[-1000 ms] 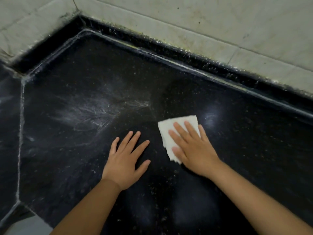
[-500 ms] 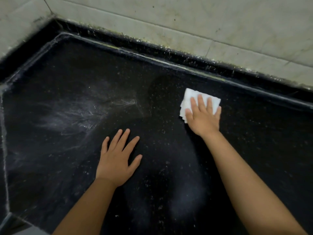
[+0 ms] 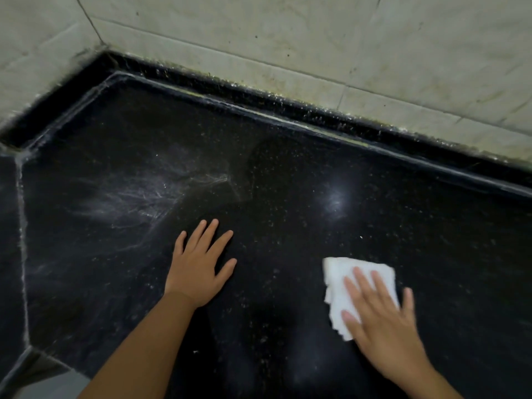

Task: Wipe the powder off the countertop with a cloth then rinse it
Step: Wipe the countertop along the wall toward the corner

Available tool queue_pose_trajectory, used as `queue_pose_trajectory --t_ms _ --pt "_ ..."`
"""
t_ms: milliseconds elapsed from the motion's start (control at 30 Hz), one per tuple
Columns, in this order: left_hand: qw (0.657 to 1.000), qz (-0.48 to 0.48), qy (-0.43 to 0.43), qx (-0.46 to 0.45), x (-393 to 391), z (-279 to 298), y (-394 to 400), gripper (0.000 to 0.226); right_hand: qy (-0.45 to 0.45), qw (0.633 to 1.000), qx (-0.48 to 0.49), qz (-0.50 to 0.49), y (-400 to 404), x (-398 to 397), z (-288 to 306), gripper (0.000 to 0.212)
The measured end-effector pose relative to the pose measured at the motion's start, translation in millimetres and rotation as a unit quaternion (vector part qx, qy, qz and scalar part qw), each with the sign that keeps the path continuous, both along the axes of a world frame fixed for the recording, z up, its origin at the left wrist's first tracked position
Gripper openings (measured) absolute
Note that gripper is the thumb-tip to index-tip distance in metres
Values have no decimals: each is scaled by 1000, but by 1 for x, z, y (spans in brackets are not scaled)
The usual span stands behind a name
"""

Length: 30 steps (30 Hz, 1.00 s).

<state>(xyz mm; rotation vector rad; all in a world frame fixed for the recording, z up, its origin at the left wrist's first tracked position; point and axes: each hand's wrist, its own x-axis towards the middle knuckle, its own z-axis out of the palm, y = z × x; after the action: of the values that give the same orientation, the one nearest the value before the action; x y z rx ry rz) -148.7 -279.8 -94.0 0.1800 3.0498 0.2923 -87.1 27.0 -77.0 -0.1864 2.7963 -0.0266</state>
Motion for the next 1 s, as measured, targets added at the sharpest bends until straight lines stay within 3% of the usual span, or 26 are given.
queue_pose_trajectory --t_ms 67,133,233,300,433,600,700,867,1000 --pt "1000 3 4 16 1 0 1 91 -30 995 38 -87 30 -3 10 70" --pt "1000 5 0 13 1 0 2 89 -61 980 22 -187 43 -17 19 58" --pt "1000 4 -6 16 0 2 2 83 -15 972 -4 -234 31 -65 22 55" --pt "1000 5 -5 18 1 2 3 74 -15 975 -10 -221 11 -102 19 55" --pt "1000 2 6 4 1 1 2 76 -19 995 -26 -96 -59 -137 9 56" --pt "1000 10 4 4 2 2 3 71 -20 997 -59 51 -117 -110 5 57" --pt "1000 11 -6 4 2 5 4 75 52 991 -55 113 -104 -61 -4 59" --pt "1000 9 -17 15 3 6 3 100 33 990 -84 108 -25 30 -13 51" --pt "1000 11 -22 17 3 7 4 88 45 997 -32 -57 42 29 -1 57"
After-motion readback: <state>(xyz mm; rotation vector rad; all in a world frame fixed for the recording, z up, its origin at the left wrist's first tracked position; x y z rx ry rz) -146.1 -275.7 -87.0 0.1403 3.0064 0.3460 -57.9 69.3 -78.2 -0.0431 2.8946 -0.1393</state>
